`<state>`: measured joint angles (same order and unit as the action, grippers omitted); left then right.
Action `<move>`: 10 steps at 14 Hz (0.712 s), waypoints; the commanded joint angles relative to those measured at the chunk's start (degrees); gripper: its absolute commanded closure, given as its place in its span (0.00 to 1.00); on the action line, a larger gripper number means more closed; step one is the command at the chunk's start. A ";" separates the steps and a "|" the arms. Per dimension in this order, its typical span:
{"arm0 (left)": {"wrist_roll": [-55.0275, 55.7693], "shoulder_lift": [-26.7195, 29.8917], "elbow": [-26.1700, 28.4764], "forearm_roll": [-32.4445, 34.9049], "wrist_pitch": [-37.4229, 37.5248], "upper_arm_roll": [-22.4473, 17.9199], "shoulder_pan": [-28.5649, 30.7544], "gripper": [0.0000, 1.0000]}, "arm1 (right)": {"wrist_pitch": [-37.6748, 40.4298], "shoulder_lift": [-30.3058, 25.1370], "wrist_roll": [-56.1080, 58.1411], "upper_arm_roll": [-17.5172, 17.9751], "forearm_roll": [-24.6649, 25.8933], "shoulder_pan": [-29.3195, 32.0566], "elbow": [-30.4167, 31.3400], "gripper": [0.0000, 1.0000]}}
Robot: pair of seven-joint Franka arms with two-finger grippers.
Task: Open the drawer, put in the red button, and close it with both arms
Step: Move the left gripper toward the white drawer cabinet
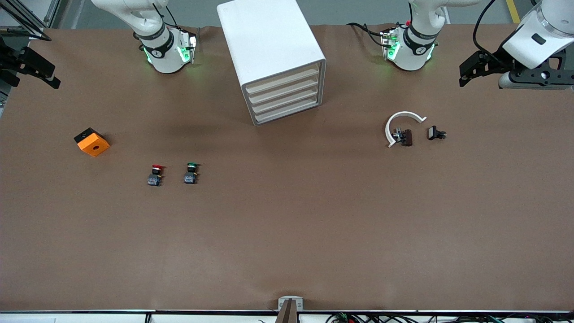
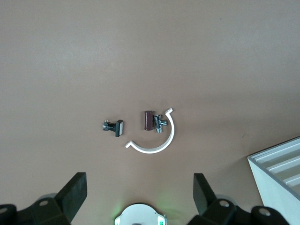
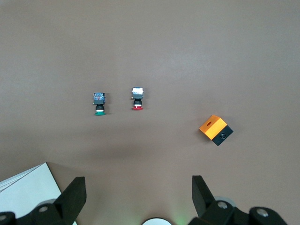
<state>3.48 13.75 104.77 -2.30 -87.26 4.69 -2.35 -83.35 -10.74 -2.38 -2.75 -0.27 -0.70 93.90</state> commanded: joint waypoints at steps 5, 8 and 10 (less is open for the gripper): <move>-0.14 -1.17 -1.41 0.99 0.96 0.23 0.06 0.00 | 0.47 -0.24 -0.08 0.64 0.53 0.52 -0.56 0.00; 1.96 -3.28 -1.06 0.99 1.04 0.23 -0.37 0.00 | 0.47 -0.24 -0.08 0.64 0.53 0.52 -0.56 0.00; 3.46 -5.65 -0.97 1.07 1.83 0.32 -0.55 0.00 | 0.47 -0.24 -0.08 0.64 0.53 0.52 -0.56 0.00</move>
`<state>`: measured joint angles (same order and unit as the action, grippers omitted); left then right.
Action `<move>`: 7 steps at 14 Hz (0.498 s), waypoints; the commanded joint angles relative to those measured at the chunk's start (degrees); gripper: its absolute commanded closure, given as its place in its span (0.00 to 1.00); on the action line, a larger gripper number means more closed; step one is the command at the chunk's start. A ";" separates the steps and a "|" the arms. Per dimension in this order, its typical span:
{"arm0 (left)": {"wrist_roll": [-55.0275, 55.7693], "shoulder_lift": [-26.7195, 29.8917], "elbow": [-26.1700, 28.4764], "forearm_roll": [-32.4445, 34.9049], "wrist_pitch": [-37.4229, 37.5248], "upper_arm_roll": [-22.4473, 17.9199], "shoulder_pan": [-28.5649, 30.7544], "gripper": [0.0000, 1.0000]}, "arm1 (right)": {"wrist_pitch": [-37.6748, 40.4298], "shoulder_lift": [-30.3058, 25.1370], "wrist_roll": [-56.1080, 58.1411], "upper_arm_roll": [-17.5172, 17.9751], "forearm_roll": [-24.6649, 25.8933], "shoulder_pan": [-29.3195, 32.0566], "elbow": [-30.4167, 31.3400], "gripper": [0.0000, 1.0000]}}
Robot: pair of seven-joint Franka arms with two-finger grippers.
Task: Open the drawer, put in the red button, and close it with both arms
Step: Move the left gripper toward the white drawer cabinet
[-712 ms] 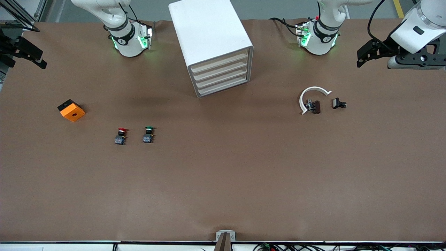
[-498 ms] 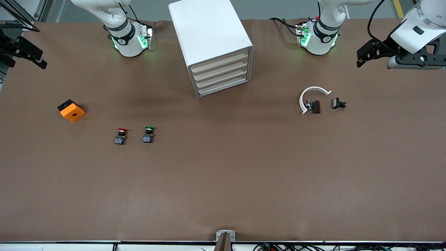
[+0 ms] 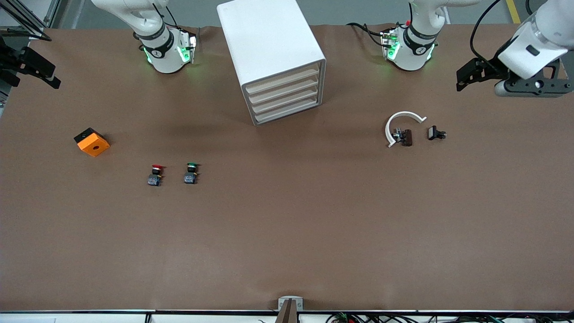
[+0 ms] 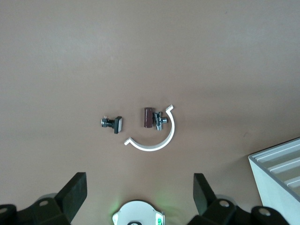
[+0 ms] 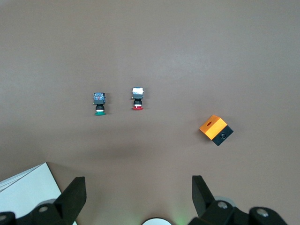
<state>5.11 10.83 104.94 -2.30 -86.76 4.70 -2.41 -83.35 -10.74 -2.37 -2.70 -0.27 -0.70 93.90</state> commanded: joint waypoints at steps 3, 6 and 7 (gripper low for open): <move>2.36 -7.03 -1.14 1.07 1.25 2.41 -0.41 0.00 | 0.47 -0.24 -0.09 0.59 0.53 0.52 -0.47 0.00; 2.98 -11.25 -1.58 0.99 0.90 3.90 -0.58 0.00 | 0.47 -0.24 -0.09 0.59 0.53 0.52 -0.47 0.00; 3.41 -12.66 -1.58 0.90 0.81 4.00 -0.67 0.00 | 0.47 -0.24 -0.09 0.59 0.53 0.52 -0.47 0.00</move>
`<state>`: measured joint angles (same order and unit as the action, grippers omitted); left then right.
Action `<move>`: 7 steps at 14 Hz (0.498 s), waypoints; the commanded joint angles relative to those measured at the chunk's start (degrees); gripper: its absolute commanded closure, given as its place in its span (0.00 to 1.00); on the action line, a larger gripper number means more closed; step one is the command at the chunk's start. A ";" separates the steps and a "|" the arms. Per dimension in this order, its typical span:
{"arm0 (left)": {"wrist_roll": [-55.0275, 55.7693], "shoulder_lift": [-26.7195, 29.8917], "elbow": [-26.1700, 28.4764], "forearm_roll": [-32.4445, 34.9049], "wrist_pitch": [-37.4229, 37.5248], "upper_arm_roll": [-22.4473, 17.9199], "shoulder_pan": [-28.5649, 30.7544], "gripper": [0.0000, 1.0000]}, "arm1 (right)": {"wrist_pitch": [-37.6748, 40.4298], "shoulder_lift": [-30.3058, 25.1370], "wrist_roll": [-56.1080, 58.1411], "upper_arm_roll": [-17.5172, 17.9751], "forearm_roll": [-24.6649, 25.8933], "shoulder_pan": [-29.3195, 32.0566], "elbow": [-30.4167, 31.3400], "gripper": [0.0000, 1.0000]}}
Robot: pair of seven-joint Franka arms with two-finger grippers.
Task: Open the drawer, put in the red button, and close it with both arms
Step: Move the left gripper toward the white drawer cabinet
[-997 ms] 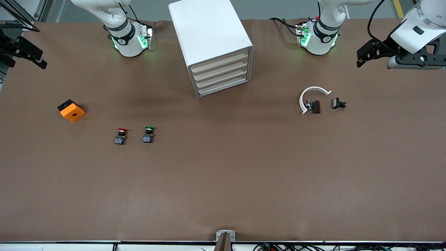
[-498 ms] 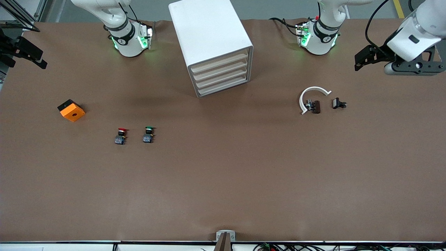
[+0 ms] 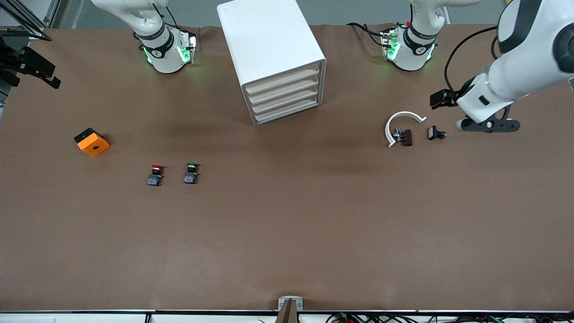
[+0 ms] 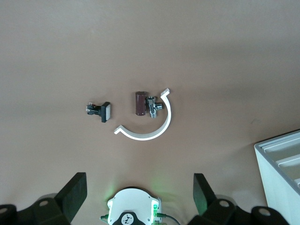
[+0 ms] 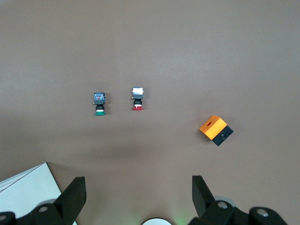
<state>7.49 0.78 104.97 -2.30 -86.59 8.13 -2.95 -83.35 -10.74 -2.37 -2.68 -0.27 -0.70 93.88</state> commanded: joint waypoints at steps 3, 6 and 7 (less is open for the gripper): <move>4.45 -6.22 -1.70 0.81 -1.39 2.23 -0.13 0.00 | 0.56 -0.25 -0.09 0.57 0.53 0.52 -0.45 0.00; 8.22 -10.43 -2.31 0.72 -2.97 4.08 -0.74 0.00 | 0.47 -0.25 -0.09 0.57 0.53 0.52 -0.45 0.00; 10.15 -12.10 -2.92 0.81 -3.32 4.43 -1.53 0.00 | 0.47 -0.25 -0.09 0.57 0.62 0.52 -0.45 0.00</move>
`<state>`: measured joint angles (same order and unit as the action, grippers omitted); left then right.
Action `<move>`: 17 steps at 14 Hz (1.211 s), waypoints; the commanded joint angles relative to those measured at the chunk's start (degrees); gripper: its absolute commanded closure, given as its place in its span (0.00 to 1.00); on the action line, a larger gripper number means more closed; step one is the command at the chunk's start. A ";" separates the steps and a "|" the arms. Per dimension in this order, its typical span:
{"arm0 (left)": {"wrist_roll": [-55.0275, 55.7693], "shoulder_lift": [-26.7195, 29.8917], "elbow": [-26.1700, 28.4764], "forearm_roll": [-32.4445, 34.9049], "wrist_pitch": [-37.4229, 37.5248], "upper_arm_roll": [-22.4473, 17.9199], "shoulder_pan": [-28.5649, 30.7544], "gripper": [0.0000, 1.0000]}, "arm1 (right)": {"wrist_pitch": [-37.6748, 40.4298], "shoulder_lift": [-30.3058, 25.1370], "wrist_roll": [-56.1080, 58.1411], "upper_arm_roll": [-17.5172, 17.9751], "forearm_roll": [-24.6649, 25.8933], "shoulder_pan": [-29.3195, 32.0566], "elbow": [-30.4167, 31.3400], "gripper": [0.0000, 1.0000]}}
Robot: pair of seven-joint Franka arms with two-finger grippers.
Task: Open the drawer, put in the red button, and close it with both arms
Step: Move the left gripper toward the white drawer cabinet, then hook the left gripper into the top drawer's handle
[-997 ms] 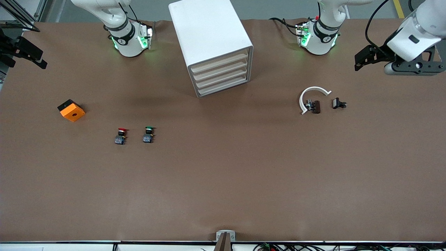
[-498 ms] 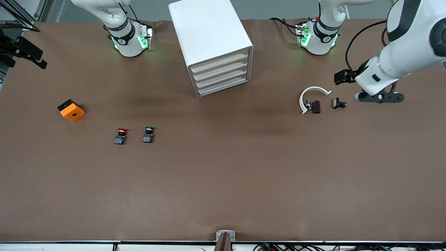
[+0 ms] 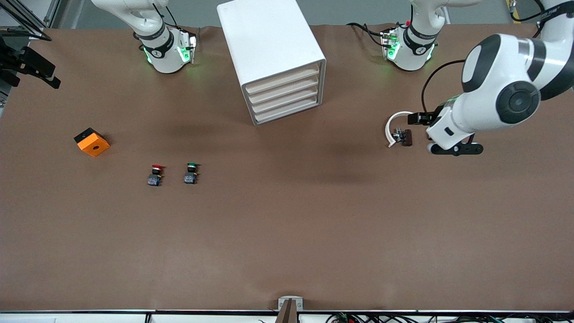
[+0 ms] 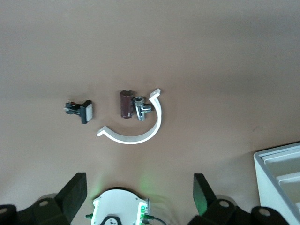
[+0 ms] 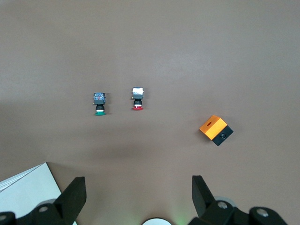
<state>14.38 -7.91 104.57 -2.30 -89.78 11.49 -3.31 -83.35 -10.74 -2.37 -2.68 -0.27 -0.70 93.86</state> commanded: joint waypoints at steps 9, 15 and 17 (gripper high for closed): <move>31.45 -19.93 -14.46 -2.08 -0.13 1.35 -11.53 0.00 | 0.38 -0.25 -0.09 0.57 0.62 0.52 -0.43 0.00; 54.59 -27.77 -21.25 -12.62 0.48 1.43 -14.88 0.00 | 0.38 -0.25 -0.09 0.57 0.62 0.52 -0.43 0.00; 59.95 -29.52 -22.56 -16.66 0.48 1.35 -15.06 0.00 | 0.38 -0.25 -0.09 0.57 0.62 0.52 -0.43 0.00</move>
<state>69.49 -35.30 85.24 -15.85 -90.87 12.75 -18.35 -83.36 -10.74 -2.37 -2.62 -0.27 -0.70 93.80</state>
